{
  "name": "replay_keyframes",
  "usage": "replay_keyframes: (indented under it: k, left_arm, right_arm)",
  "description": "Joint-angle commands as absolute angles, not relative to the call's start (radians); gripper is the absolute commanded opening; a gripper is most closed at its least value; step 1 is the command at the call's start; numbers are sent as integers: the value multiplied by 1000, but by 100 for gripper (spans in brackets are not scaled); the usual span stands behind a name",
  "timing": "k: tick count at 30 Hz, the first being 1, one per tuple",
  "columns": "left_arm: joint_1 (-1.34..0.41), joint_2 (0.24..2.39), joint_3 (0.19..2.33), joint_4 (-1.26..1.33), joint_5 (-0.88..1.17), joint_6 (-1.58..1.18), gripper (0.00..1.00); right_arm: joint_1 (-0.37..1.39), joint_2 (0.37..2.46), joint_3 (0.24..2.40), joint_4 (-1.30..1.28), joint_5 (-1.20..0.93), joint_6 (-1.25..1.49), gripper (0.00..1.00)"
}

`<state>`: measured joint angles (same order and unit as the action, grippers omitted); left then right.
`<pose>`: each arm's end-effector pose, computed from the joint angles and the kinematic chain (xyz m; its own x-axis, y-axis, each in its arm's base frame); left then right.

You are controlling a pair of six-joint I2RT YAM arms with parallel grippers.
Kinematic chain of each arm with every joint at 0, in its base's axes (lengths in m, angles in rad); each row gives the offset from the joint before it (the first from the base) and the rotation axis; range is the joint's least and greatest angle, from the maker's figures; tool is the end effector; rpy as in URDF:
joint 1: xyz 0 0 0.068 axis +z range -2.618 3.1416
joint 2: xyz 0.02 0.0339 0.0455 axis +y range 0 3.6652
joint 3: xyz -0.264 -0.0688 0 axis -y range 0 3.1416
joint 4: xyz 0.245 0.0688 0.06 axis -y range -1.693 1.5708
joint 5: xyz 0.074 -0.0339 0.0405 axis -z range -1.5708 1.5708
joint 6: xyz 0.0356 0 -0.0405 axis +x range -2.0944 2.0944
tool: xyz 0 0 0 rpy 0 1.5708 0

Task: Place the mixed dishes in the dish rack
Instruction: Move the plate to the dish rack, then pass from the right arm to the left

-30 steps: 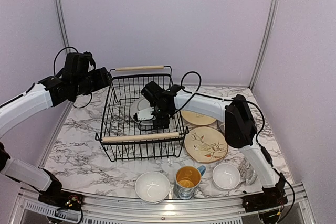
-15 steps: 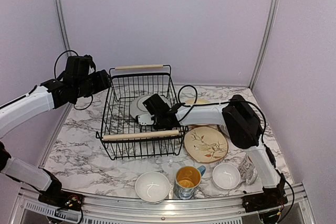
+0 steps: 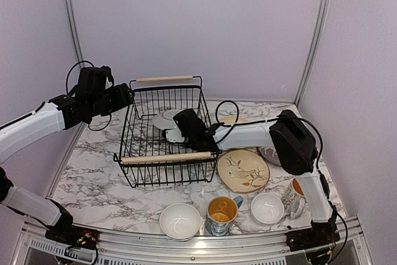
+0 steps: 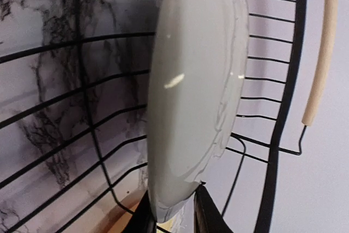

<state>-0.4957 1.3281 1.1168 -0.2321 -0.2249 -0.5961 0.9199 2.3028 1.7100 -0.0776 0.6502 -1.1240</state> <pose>0.2737 -0.1390 0.3304 -0.4731 -0.3663 -0.8012 0.0252 0.9034 -0.4280 0.3282 0.3953 0.1592 0.1492 -0.9888 0.0006 -0.4889 -0.0743 -0.8692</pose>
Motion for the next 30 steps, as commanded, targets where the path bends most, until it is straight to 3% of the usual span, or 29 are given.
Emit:
replay_keyframes:
  k: [1,12,21,30]
  left_arm:
    - [-491,1344,1097,-210,-199,-609,70]
    - [-491,1332,1087,-193,-190,-629,70]
    - [-517,1347,1117,-158,-177,-659,70]
    - [-558,1391,1109,72,-59,-932,69]
  right_arm:
    - [916,2226,1722,110,697,-1088,2]
    - [906,2155,1752,116,704,-1022,0]
    - [840,2048,1846,-58,563,-680,0]
    - [827,1958,1770,36,513,-566,0]
